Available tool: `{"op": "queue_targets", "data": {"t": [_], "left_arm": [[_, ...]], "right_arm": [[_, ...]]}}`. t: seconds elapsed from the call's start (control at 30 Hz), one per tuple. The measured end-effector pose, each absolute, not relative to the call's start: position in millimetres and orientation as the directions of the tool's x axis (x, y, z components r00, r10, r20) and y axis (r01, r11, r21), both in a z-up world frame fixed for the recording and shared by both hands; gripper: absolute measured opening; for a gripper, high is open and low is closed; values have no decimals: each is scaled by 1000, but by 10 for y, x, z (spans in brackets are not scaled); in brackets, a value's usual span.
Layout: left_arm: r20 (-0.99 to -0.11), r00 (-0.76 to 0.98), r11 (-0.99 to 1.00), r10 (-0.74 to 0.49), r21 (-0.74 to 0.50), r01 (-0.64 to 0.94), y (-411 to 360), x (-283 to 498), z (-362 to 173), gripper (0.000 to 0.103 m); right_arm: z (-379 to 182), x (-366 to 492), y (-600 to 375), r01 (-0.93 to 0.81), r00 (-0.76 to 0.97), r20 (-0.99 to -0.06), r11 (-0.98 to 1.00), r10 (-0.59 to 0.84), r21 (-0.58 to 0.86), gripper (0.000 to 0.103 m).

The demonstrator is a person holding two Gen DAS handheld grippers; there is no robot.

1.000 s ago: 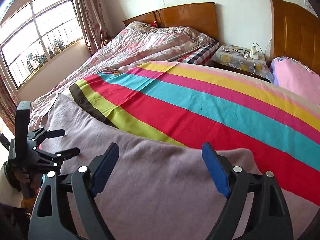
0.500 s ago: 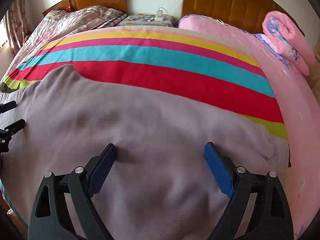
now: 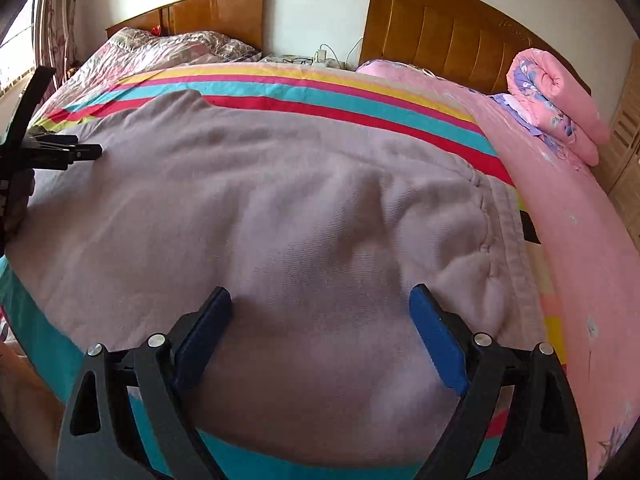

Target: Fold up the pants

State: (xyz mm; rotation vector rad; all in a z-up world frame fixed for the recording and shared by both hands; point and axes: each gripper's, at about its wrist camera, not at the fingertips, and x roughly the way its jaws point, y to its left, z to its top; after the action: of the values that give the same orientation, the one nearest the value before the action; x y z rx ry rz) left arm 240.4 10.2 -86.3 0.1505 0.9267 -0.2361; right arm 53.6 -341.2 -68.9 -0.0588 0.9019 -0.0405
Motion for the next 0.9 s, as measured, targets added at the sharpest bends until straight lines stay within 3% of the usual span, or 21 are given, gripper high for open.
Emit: {"op": "queue_targets", "data": {"t": [0.1,0.3,0.47,0.57,0.7,0.9], "left_arm": [[-804,579,964,-134,29,264,90,2388,-863,102],[-804,579,964,-136,26,264,92,2388,-865,102],[-804,578,965,-138,24,263,82,2387,-862,102],[-804,579,965,-139,23,262,74,2386,-862,102],[-804,579,965,-139,23,263,75,2386,-863,102],[-803,578,965,-145,15,263,73,2378,-854,102]], "right_arm": [[-589,410,-3430,10,648,-760,998,-53,-61,88],[-694,337,-3523,-26,594,-804,999,-16,-40,88],[-463,446,-3369,13,597,-791,988,-132,-155,88],[-267,658,-3174,-30,648,-760,996,-47,-87,88],[-231,1116,-2748,-109,666,-746,989,-5,-104,88],[-521,1614,-2331,-192,611,-790,978,50,-87,88]]}}
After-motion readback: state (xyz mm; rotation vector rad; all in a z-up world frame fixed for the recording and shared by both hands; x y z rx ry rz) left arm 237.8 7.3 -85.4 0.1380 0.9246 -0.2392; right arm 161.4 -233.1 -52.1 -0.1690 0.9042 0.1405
